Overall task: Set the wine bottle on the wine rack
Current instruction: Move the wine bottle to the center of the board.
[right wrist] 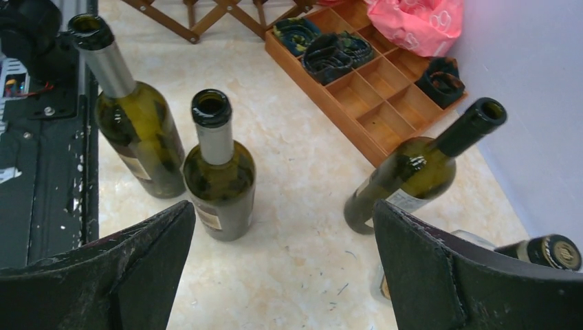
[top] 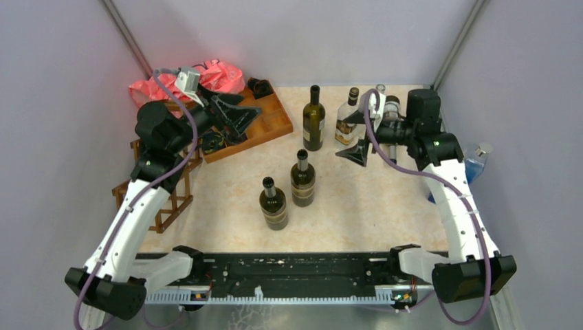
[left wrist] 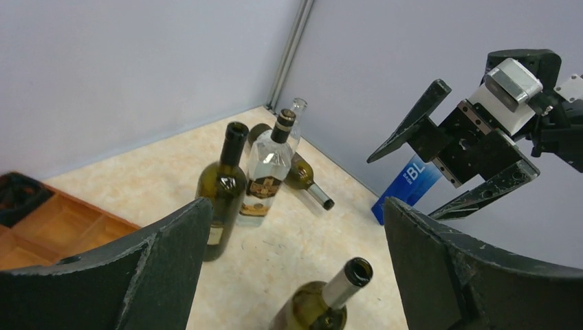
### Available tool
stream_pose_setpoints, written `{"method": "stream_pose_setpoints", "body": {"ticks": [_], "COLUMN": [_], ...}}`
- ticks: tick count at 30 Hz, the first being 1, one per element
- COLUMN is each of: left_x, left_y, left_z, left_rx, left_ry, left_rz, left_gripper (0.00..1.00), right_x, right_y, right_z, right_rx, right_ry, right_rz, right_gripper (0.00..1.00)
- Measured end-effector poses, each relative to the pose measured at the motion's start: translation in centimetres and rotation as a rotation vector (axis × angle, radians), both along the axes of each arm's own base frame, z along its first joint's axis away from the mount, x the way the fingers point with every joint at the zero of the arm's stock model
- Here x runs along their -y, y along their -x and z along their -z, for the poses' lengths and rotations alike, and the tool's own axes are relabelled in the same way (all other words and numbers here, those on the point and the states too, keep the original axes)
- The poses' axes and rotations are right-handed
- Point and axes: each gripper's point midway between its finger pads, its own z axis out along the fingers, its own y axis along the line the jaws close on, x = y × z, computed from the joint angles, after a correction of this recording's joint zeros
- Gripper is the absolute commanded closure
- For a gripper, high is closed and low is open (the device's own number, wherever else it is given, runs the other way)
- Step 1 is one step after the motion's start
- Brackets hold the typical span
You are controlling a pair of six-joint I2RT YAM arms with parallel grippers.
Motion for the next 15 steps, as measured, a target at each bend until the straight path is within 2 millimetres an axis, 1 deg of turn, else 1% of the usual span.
{"method": "stream_pose_setpoints", "body": {"ticks": [7, 11, 15], "left_x": [-0.6, -0.8, -1.2], "left_y": [2.0, 2.6, 3.0], "left_z": [2.3, 3.0, 3.3], "left_rx": [-0.116, -0.155, -0.171], "left_ry": [0.039, 0.044, 0.048], "left_rz": [0.001, -0.006, -0.019], "left_gripper": [0.01, 0.01, 0.01], "right_x": [-1.4, -2.1, -2.7], "right_y": [2.0, 2.7, 3.4], "right_z": [1.5, 2.0, 2.7], "right_rx": [0.020, 0.023, 0.015], "right_ry": [0.016, 0.026, 0.041], "right_rz": [-0.094, -0.132, -0.162], "right_gripper": [0.02, 0.02, 0.02]}}
